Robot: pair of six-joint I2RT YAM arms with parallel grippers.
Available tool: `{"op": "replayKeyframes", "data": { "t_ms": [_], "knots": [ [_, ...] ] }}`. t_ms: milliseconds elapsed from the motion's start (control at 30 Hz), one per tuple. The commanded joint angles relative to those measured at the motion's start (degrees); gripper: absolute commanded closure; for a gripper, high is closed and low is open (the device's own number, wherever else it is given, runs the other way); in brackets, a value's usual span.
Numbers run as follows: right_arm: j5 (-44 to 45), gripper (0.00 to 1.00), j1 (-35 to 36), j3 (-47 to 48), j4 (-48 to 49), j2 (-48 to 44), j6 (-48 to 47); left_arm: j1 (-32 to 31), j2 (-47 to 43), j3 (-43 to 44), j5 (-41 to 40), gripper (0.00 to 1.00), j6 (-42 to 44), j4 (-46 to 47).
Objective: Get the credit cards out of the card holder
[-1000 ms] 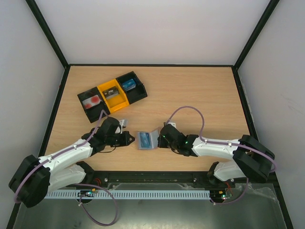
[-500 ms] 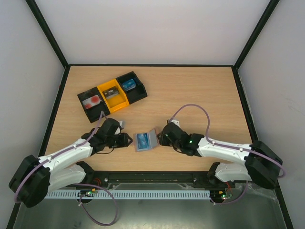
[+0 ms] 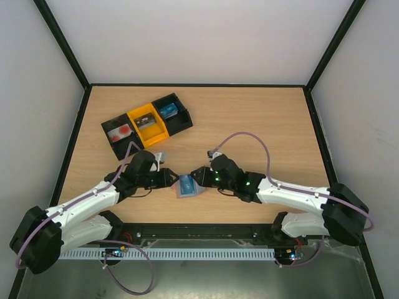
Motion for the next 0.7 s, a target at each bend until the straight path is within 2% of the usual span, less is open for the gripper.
{"op": "replayKeyframes", "data": {
  "t_ms": [0,167,300,467,667],
  "knots": [
    [-3.91,0.8,1.35,2.62,5.41,5.74,-0.07,0.1,-0.29,-0.29,3.23,0.69,-2.69,3.65],
    [-2.58,0.83,1.27,3.64,4.95,11.93,-2.87,0.12,-0.16,-0.97,4.79,0.7,-3.81,6.44],
    [1.1,0.83,0.96,2.86,4.64,14.58,-4.42,0.12,2.74,-1.18,6.55,0.74,-3.75,8.92],
    [2.14,0.83,0.3,-2.49,9.57,15.12,-3.63,0.12,7.75,-3.12,5.54,0.77,-2.58,12.9],
    [1.16,0.84,-1.54,-8.82,15.42,13.59,-2.34,0.12,14.29,-4.64,1.49,0.8,-0.47,13.41]
  ]
}}
